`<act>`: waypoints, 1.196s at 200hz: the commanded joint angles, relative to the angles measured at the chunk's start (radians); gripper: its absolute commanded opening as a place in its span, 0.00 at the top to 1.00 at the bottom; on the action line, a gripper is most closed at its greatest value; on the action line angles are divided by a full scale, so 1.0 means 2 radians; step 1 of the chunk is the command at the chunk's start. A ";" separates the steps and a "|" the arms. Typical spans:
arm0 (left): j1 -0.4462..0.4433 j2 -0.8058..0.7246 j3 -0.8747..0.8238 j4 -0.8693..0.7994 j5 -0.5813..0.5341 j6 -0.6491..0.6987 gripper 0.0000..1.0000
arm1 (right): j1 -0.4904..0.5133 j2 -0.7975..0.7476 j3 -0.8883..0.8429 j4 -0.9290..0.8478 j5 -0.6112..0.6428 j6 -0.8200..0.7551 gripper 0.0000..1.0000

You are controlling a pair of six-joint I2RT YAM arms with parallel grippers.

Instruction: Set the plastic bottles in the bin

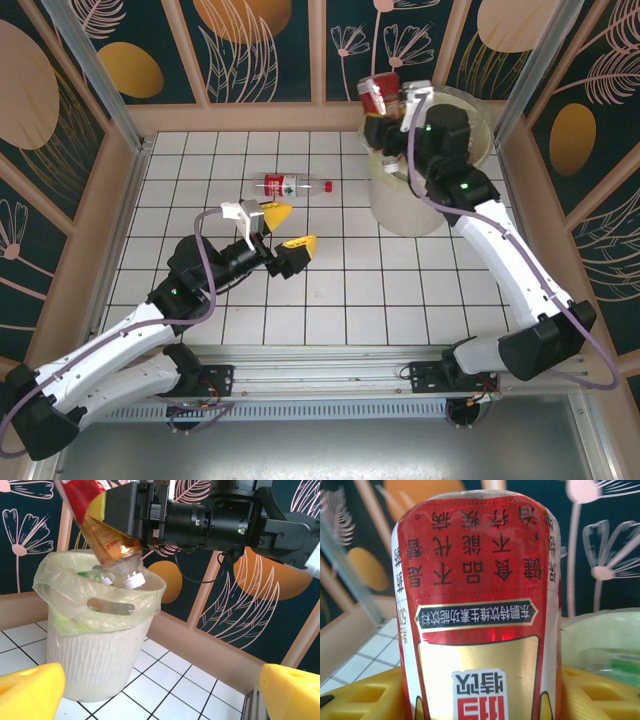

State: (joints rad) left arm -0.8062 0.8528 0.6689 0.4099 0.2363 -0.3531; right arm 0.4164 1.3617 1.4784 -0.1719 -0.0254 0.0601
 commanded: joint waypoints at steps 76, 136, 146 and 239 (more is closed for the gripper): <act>-0.003 0.007 0.029 -0.043 -0.003 0.000 0.01 | -0.127 0.083 0.116 -0.130 -0.105 -0.094 0.37; -0.003 0.025 0.058 -0.089 -0.009 0.030 0.01 | -0.159 0.102 0.089 -0.140 -0.115 -0.116 0.34; -0.003 0.031 0.068 -0.103 -0.009 0.042 0.01 | -0.160 0.105 0.088 -0.145 -0.118 -0.121 0.34; -0.003 0.058 0.096 -0.140 -0.015 0.075 0.01 | -0.160 0.094 0.078 -0.151 -0.113 -0.115 0.15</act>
State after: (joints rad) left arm -0.8062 0.9676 0.8352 0.1413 0.2222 -0.2291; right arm 0.0952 1.5738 1.6478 -0.4847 -0.2546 -0.1783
